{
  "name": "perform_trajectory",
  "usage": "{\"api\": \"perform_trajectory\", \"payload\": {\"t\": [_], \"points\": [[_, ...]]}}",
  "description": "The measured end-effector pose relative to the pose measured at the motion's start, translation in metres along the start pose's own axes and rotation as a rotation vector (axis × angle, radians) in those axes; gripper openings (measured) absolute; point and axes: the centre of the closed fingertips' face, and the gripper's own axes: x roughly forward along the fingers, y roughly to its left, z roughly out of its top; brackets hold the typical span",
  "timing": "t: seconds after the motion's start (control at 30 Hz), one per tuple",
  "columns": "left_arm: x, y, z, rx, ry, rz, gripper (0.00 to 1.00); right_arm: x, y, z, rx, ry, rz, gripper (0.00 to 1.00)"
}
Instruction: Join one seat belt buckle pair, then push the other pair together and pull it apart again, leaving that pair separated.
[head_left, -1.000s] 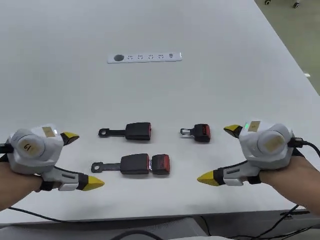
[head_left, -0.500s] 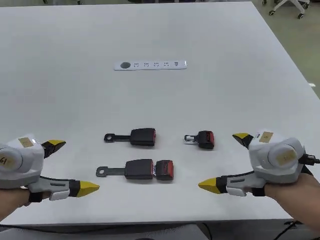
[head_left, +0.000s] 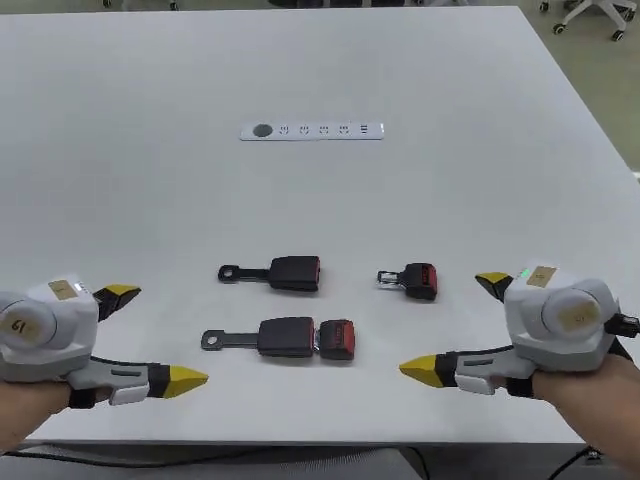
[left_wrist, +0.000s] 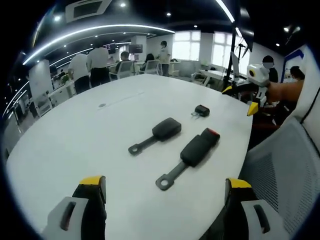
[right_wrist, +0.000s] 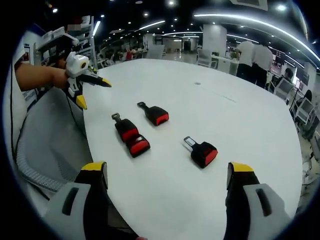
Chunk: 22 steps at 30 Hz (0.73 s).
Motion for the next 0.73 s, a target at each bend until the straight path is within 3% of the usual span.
{"api": "perform_trajectory", "payload": {"t": [0.43, 0.73], "points": [[-0.0001, -0.0062, 0.0017, 0.016, 0.007, -0.01, 1.0, -0.0031, 0.0017, -0.0017, 0.039, -0.008, -0.013, 1.0], [-0.0012, -0.0091, -0.0034, 0.02, 0.016, -0.012, 1.0, -0.0027, 0.0032, -0.0034, 0.038, -0.005, -0.014, 1.0]]}}
